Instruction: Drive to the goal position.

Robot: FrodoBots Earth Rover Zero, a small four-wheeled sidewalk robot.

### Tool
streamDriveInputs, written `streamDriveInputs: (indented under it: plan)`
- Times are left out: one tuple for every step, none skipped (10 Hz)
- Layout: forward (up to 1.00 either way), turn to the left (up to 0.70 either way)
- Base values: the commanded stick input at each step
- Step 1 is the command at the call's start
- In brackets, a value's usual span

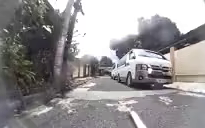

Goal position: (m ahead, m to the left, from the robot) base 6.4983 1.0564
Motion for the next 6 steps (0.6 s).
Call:
streamDriveInputs:
  plan:
    - [0.70, -0.02]
    - [0.70, -0.14]
    - [0.70, -0.34]
    - [0.70, -0.35]
    - [0.70, -0.35]
    - [0.70, -0.35]
